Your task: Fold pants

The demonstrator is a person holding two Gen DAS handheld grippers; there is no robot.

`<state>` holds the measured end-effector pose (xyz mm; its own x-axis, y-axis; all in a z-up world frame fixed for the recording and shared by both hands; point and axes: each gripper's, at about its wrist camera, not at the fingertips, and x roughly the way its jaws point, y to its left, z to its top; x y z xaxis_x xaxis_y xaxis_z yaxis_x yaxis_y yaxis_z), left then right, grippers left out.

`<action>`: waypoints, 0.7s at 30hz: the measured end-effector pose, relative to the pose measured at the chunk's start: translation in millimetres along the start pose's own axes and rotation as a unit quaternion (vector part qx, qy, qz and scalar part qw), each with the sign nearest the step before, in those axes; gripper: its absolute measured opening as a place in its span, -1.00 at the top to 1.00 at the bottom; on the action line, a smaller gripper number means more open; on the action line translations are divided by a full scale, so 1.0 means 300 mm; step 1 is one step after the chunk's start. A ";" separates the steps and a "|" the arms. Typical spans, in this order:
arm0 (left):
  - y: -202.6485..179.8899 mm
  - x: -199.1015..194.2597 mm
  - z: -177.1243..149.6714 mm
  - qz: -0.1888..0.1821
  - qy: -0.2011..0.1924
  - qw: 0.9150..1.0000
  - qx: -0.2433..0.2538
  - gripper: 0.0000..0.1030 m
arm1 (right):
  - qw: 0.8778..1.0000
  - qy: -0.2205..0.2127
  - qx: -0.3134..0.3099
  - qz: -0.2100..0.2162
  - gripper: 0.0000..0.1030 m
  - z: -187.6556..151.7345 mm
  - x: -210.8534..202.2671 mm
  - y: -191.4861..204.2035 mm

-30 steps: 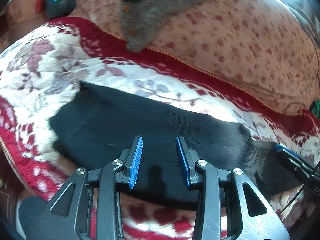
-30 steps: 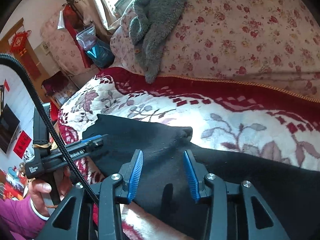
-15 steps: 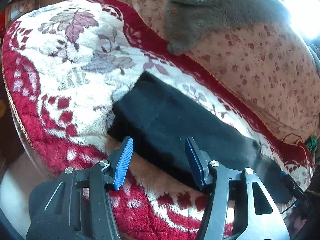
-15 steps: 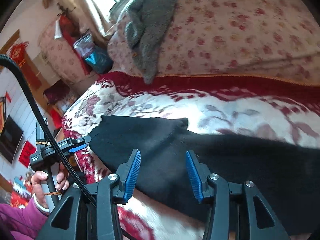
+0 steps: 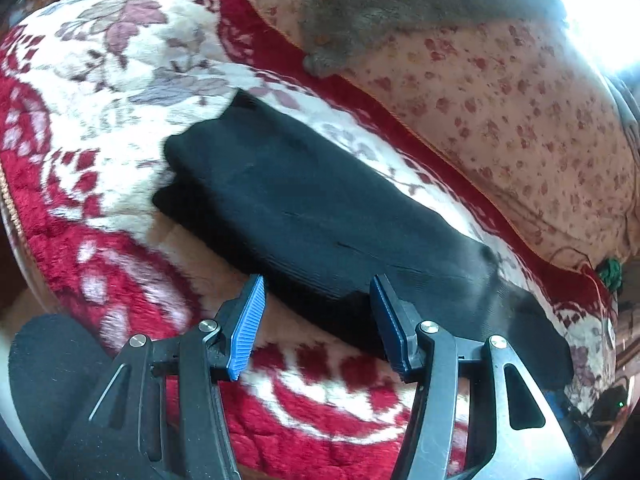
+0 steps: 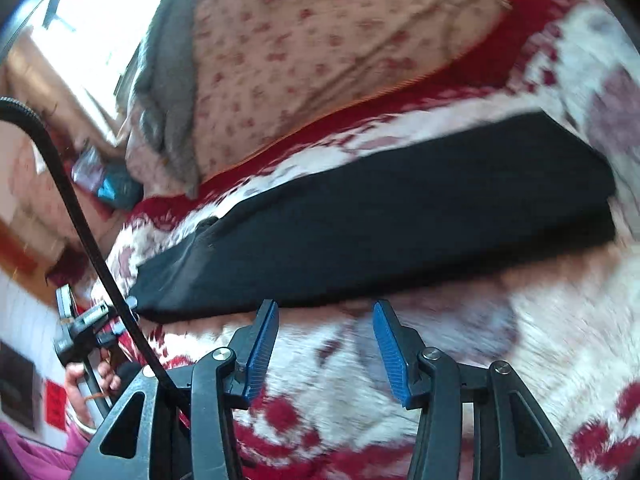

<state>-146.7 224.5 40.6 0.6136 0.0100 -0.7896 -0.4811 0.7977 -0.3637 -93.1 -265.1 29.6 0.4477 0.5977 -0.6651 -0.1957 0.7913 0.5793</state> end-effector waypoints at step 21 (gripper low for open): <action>0.182 0.053 0.025 -0.043 -0.015 0.987 -0.151 -0.34 | 0.992 -0.052 0.093 0.062 -0.07 0.038 0.058 -0.058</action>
<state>-158.7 272.8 11.9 0.6767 -0.0282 -0.7357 -0.5884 0.5801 -0.5633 -71.9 -269.9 13.3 0.5201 0.6648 -0.5362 -0.0958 0.6692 0.7369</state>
